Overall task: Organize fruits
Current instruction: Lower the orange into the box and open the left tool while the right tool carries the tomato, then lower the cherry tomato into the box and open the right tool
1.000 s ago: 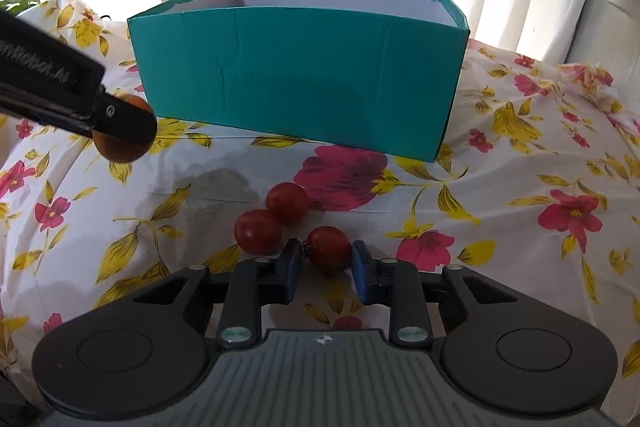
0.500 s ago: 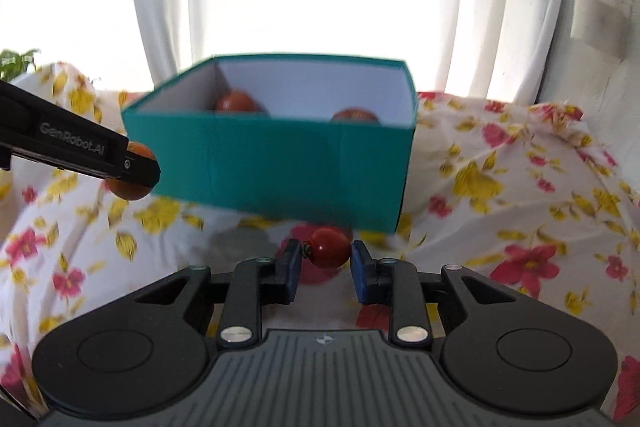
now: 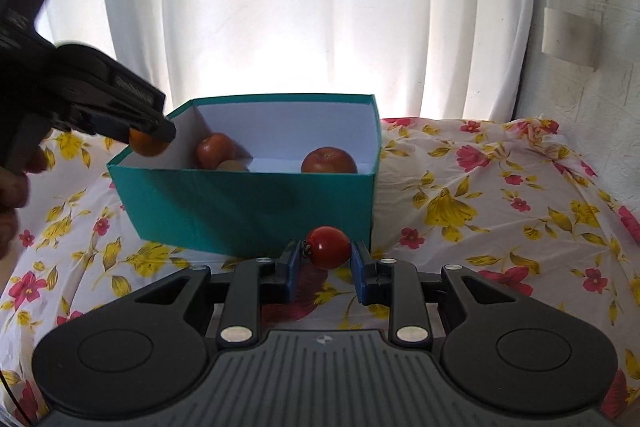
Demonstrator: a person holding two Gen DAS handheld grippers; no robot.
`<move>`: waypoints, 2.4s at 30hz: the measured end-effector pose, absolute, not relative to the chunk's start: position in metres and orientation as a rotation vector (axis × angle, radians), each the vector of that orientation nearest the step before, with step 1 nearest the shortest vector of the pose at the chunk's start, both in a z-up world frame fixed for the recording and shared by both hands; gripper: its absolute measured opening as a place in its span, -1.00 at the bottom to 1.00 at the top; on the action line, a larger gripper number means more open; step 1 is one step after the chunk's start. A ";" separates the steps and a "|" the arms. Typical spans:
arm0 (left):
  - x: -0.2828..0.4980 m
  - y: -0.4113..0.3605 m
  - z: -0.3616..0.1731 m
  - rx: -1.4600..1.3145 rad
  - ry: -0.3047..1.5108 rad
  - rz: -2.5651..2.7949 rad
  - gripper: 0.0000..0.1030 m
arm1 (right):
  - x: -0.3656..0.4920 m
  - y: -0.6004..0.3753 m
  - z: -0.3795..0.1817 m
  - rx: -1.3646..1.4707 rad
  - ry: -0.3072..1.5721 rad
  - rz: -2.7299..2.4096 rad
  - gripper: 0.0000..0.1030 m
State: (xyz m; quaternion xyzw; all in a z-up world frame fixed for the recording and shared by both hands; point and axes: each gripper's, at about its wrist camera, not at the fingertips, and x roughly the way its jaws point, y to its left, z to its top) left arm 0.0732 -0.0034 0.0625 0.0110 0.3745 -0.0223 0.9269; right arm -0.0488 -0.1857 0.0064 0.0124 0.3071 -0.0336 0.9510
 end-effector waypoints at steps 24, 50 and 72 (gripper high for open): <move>0.025 0.042 0.048 -0.136 0.686 -0.074 0.94 | -0.011 -0.196 0.036 -0.002 0.527 -0.072 -0.49; -0.030 0.014 -0.006 0.046 0.860 -0.081 0.94 | 0.065 -0.182 0.007 -0.005 0.615 0.010 -0.22; -0.034 -0.049 -0.038 0.197 0.844 -0.262 0.57 | -0.040 -0.233 0.042 0.107 0.497 -0.164 0.74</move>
